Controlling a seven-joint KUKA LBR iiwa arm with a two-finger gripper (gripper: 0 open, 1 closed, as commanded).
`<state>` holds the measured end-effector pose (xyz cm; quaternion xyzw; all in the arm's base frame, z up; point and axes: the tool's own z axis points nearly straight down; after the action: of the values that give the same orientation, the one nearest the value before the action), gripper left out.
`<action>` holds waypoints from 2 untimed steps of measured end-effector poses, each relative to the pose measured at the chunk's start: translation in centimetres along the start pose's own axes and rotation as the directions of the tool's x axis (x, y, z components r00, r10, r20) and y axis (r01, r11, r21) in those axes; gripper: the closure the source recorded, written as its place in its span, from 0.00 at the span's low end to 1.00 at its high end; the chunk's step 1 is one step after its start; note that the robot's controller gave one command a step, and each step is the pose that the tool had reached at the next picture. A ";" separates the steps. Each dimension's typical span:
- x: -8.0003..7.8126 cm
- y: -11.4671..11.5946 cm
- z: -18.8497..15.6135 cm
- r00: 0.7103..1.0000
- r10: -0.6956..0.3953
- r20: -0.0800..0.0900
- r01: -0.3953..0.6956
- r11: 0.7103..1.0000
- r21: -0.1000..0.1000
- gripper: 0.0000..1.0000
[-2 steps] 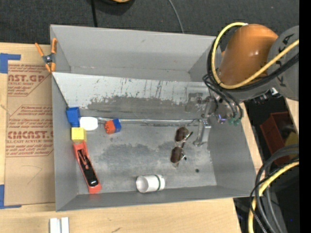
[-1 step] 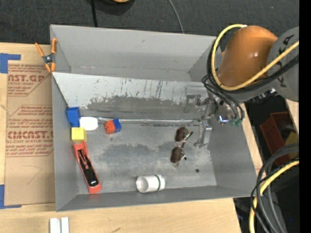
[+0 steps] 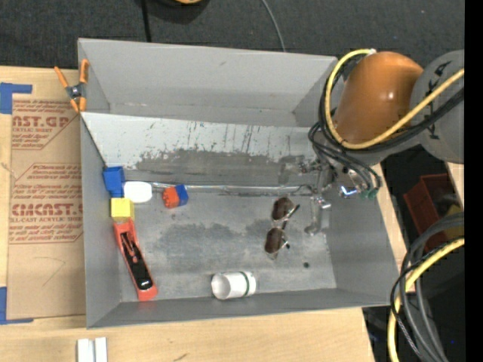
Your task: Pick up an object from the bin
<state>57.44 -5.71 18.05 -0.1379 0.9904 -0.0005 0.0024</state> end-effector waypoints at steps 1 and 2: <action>0.2 -0.6 3.4 1.000 0.015 0.001 -0.015 1.000 -0.001 0.00; -0.8 -0.9 8.2 0.999 0.054 0.005 -0.054 0.999 0.000 0.00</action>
Offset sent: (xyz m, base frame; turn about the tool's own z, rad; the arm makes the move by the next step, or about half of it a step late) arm 0.0123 -0.0067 -0.0934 0.0628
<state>58.49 -6.35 9.90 -0.1108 0.9938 -0.0002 0.0050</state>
